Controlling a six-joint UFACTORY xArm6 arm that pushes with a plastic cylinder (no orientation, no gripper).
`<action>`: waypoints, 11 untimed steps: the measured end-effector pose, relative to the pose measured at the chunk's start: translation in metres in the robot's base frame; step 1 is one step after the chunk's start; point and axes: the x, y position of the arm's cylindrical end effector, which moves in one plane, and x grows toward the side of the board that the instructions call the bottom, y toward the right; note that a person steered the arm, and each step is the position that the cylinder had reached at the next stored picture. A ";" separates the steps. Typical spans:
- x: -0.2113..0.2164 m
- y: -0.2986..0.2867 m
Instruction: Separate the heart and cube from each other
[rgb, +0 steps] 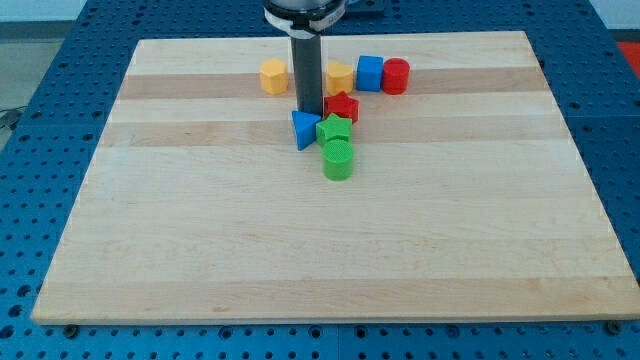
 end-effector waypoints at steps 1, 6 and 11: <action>-0.058 -0.008; -0.127 0.073; -0.060 0.071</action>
